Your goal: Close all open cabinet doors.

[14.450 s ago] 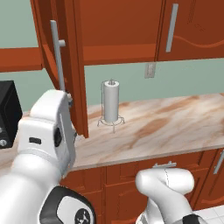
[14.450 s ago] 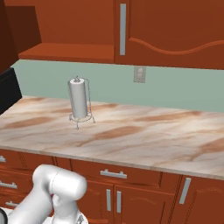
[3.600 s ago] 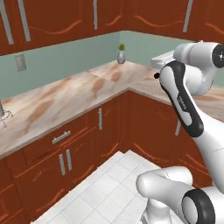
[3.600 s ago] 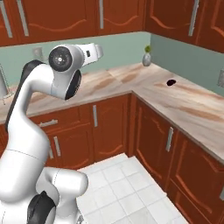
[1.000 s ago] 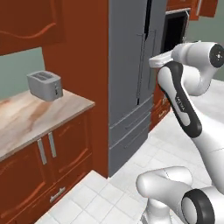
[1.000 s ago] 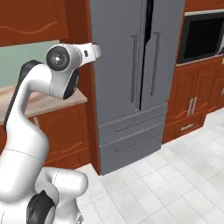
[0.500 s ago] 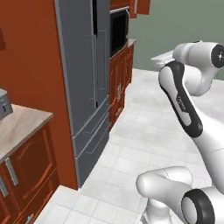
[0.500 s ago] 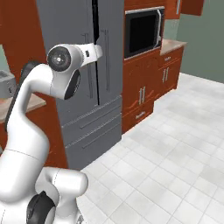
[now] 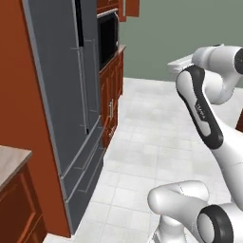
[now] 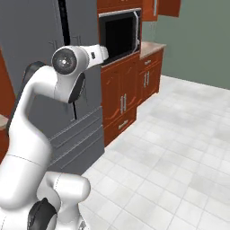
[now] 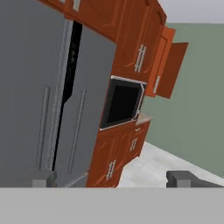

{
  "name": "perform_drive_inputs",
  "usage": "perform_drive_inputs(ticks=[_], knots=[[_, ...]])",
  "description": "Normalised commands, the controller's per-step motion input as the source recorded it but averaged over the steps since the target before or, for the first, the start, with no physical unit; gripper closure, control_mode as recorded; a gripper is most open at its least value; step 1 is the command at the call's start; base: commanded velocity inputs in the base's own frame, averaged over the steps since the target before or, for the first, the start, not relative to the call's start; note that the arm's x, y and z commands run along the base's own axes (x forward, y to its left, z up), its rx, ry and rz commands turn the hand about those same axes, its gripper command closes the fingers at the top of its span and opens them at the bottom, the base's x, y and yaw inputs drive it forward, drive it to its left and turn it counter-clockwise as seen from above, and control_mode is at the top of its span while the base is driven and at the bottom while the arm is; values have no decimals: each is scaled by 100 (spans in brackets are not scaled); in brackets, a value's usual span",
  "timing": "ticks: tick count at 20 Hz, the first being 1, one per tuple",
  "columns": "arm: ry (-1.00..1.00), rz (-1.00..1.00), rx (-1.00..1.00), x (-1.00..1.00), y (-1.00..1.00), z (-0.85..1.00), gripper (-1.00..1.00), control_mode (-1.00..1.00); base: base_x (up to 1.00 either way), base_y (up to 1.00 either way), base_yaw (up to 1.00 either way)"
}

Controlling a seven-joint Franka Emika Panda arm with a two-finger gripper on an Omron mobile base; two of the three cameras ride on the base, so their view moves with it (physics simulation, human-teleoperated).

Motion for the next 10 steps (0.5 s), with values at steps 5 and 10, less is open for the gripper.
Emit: perform_drive_inputs(ticks=[5,10], knots=[[0,0,0,0,0,0,-100,100,100,0,-24],[0,0,0,0,0,0,-100,100,100,0,-17]])
